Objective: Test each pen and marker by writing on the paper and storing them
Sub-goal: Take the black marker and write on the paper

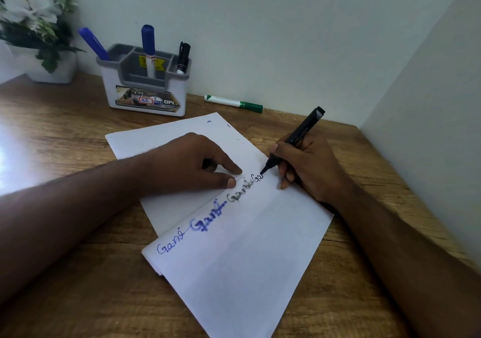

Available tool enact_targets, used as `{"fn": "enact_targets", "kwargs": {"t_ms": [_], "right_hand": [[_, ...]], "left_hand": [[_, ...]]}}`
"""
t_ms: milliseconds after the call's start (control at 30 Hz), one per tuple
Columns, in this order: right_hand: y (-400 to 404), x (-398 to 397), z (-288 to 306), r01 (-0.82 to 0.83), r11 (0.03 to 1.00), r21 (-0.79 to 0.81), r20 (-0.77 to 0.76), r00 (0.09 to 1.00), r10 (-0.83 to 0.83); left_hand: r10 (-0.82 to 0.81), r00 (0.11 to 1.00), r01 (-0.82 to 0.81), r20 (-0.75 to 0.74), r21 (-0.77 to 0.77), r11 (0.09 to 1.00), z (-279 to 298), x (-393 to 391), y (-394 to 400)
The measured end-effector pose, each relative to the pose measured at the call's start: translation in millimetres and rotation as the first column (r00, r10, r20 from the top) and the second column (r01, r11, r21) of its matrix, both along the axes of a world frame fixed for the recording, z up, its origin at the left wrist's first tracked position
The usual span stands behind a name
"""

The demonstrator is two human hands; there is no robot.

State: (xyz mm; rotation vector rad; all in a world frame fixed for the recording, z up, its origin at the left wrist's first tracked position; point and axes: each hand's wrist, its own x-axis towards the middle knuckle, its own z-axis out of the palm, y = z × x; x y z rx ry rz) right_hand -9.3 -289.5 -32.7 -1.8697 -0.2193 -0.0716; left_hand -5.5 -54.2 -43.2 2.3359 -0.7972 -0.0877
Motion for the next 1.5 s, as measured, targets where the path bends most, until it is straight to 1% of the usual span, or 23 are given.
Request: {"fn": "enact_targets", "kwargs": {"t_ms": [133,267,300,533,833,900,967,1033,1133,1200,1333,1500], "right_hand": [[1,1,0,0.026,1.000,0.015,-0.003,1.000,-0.026],[-1,3,-2,0.047,0.990,0.130,-0.036,0.998,-0.043],[-2,3,-2,0.047,0.989,0.138,-0.037,0.998,-0.043],[-2,4,-2,0.034,0.999,0.025,0.003,0.999,-0.034],[-1,4,-3,0.073,0.997,0.035,0.008,0.997,-0.074],[0,1,-3,0.030,1.000,0.000,0.034,0.999,-0.030],[3,-5,-2,-0.039,0.997,-0.071,0.057,0.997,0.043],[4,-6,-3,-0.049,0.994,-0.103,0.071,0.996,0.056],[1,0,-5,0.082,0.996,-0.027,0.089,0.993,-0.080],[-1,2,-5,0.133,0.990,0.036,0.082,0.987,-0.136],[0,1,-5,0.110,0.987,0.118,0.062,0.991,-0.118],[1,2,-6,0.064,0.996,0.056,0.072,0.995,-0.068]], "left_hand": [[0.003,1.000,-0.003,-0.006,-0.002,1.000,0,1,0],[-0.003,1.000,0.003,-0.010,0.004,1.000,1,2,-1],[-0.006,1.000,0.006,-0.010,0.007,1.000,1,2,-1],[-0.027,1.000,0.027,0.015,0.009,1.000,-1,3,0],[-0.103,0.991,0.096,0.090,0.086,0.992,-4,7,0],[-0.102,0.990,0.093,0.098,0.096,0.991,-4,8,0],[-0.099,0.990,0.088,0.100,0.104,0.991,-4,8,-1],[-0.093,0.991,0.082,0.100,0.110,0.991,-4,9,-1],[-0.094,0.990,0.084,0.102,0.102,0.991,-4,9,-1],[-0.104,0.989,0.094,0.103,0.098,0.991,-3,8,-1],[-0.101,0.990,0.092,0.100,0.090,0.992,-3,8,0],[-0.098,0.991,0.090,0.092,0.086,0.992,-2,7,-2]]}}
